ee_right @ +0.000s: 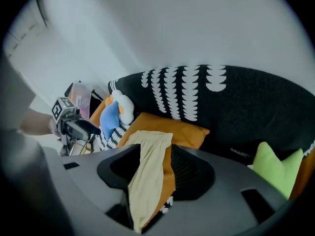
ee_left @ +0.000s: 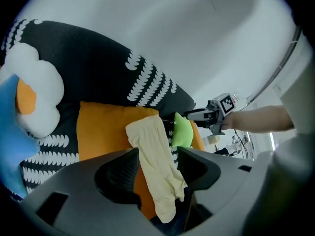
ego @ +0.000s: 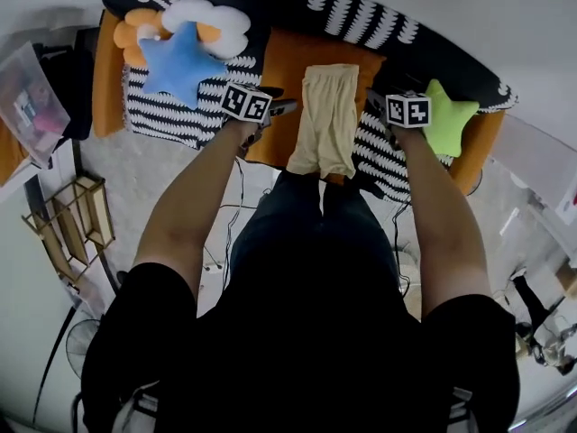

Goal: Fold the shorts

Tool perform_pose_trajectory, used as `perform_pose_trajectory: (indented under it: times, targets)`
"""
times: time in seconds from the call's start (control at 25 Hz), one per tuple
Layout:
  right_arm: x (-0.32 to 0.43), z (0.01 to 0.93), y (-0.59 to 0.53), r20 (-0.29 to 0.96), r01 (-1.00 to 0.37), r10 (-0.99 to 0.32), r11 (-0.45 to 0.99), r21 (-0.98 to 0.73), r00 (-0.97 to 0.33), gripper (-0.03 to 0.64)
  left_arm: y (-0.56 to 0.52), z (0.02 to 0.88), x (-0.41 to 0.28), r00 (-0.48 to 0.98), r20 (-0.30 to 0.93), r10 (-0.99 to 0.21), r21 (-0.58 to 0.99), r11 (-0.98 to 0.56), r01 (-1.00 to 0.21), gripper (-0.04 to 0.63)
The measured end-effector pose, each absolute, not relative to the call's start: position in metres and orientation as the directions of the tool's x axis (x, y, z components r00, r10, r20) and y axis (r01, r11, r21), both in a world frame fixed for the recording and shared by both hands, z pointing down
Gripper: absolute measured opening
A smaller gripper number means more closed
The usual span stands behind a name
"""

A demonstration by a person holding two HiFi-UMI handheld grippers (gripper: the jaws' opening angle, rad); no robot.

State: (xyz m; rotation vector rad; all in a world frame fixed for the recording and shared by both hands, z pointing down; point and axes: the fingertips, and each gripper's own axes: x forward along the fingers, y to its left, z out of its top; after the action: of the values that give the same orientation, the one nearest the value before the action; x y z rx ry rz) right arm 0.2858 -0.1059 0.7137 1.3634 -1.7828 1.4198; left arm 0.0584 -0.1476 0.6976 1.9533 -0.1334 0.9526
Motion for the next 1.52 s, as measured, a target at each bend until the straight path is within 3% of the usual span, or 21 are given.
perform_pose_trajectory:
  times: [0.44, 1.0, 1.36, 1.52]
  targets:
    - [0.267, 0.786, -0.116, 0.839, -0.858, -0.373, -0.175, -0.482, -0.396, 0.202, -0.199, 0.771, 0.099, 0.721, 0.638, 0.270, 0.751, -0.425, -0.506, 0.267]
    - [0.254, 0.829, -0.145, 0.843, -0.865, -0.337, -0.135, -0.484, -0.420, 0.170, -0.192, 0.838, 0.143, 0.724, 0.613, 0.317, 0.790, -0.256, -0.556, 0.262]
    - [0.254, 0.840, -0.130, 0.853, -0.875, -0.305, -0.106, -0.472, -0.423, 0.163, -0.192, 0.861, 0.137, 0.630, 0.717, 0.298, 0.692, -0.194, -0.696, 0.242]
    - [0.250, 0.841, -0.127, 0.841, -0.866, -0.317, -0.100, -0.490, -0.439, 0.149, -0.188, 0.858, 0.147, 0.664, 0.677, 0.319, 0.732, -0.188, -0.655, 0.188]
